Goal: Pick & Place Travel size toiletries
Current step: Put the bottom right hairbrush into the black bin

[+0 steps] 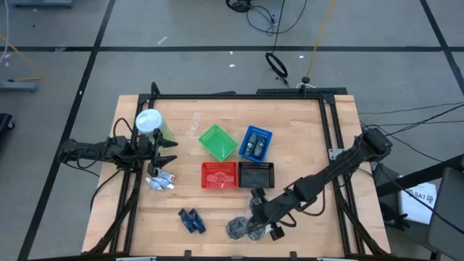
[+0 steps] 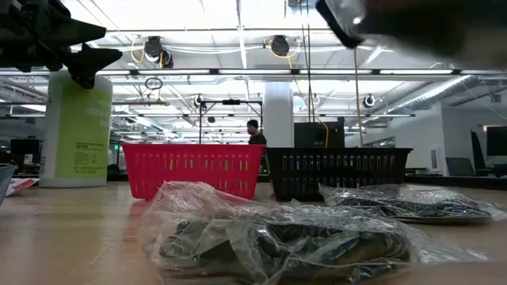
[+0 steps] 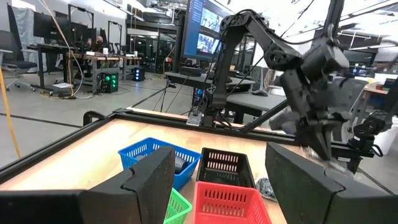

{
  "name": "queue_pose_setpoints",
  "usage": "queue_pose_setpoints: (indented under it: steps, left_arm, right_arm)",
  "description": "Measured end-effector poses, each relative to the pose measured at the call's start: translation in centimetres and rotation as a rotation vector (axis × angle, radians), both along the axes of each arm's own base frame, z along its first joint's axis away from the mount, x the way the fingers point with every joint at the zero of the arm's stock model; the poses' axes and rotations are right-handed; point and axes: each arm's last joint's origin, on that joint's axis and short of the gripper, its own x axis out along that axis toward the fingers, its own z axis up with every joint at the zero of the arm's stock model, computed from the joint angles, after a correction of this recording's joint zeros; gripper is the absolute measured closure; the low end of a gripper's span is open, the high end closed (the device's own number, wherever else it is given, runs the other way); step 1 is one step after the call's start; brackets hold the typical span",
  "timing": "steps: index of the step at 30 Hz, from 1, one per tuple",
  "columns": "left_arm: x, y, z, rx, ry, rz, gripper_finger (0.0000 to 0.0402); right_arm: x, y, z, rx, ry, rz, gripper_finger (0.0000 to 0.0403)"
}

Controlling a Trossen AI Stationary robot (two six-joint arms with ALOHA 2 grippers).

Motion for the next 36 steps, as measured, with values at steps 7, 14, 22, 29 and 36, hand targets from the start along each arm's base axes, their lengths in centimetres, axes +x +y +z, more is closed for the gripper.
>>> queue_pose_setpoints:
  steps: [7,14,22,29,36]
  left_arm:
    - [0.0,0.0,0.0,0.0,-0.001,0.0,0.0153]
    - [0.0,0.0,0.0,0.0,-0.001,0.0,0.0153]
    - [0.0,0.0,0.0,0.0,0.0,0.0,0.0153]
    - [0.0,0.0,0.0,0.0,0.001,0.0,0.0153]
    - [0.0,0.0,0.0,0.0,0.0,0.0,0.0153]
  right_arm:
    - [-0.9,-2.1,3.1,-0.041,-0.123,-0.079,0.0403]
    - [-1.7,-6.4,3.9,-0.093,-0.186,-0.309,0.0403]
    - [-2.3,-10.9,1.3,-0.081,-0.233,-0.494,0.0403]
    - [-3.1,-12.7,-1.4,-0.091,-0.242,-0.538,0.0403]
    - [-3.9,-13.3,-3.3,-0.096,-0.237,-0.551,0.0403]
